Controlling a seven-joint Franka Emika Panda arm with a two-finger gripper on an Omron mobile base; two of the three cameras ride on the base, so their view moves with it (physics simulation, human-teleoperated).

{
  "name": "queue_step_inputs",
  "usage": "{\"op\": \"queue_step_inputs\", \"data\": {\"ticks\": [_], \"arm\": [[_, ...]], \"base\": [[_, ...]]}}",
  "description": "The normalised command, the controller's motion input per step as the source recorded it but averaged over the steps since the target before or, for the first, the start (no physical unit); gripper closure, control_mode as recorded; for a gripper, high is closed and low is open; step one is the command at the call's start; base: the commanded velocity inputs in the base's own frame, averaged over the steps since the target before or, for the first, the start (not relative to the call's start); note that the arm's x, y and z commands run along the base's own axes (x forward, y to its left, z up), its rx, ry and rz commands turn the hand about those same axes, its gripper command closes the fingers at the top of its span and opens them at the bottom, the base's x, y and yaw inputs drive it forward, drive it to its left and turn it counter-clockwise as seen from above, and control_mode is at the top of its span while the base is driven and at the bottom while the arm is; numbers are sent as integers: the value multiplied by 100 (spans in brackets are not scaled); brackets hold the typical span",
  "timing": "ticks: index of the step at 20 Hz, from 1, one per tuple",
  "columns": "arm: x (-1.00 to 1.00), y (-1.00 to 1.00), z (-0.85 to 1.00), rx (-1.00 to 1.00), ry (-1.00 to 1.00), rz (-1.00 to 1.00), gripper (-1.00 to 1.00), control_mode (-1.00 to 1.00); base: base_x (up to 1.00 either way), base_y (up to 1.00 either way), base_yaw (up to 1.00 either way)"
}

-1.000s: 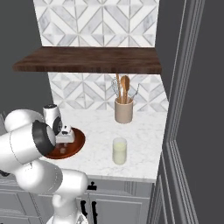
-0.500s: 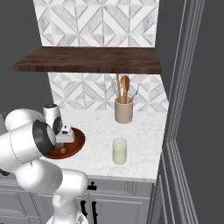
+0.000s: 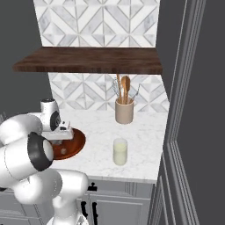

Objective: Grab a lemon wedge from the fridge and one ice cube from the ice bowl, and put them in the glass of lemonade.

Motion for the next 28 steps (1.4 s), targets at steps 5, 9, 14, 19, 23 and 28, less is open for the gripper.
{"op": "queue_step_inputs", "data": {"ticks": [5,9,14,19,23,28], "arm": [[-34,-67,95,-2,0,0,100,-100],[-30,-92,59,-18,-7,0,100,-100],[-21,-100,62,-26,-4,-5,100,-100],[-1,-100,62,-18,0,-5,100,-100],[1,-100,24,-7,1,-2,100,-100],[32,-98,0,-2,15,0,100,-100]], "base": [[0,0,0],[0,0,0],[0,0,0],[0,0,0],[0,0,0],[0,0,0]]}}
